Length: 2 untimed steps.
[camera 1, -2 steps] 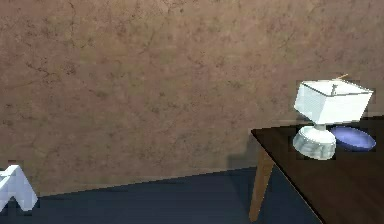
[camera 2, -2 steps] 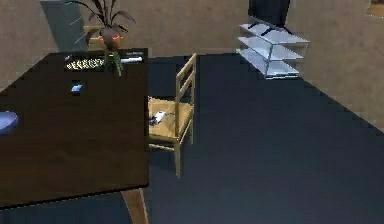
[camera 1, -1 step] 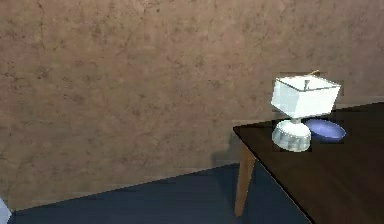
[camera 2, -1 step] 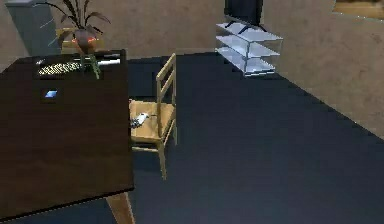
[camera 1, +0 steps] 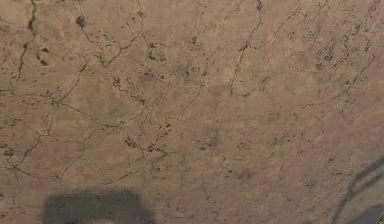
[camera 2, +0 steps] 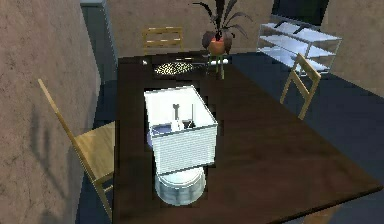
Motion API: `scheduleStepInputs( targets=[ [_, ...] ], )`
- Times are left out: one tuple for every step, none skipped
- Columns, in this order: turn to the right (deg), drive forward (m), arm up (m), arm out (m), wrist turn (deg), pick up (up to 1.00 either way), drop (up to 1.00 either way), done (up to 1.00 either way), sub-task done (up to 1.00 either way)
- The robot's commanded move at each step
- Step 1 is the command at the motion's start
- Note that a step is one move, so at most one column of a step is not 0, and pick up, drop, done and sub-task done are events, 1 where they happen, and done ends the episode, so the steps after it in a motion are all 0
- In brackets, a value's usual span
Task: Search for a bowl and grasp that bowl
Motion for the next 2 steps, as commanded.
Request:
scheduleStepInputs(
  targets=[
    [-3.0,0.0,0.0,0.0,0.0,0.0,0.0,0.0,0.0],
    [0.0,0.0,0.5,0.0,0.0,0.0,0.0,0.0,0.0]
  ],
)
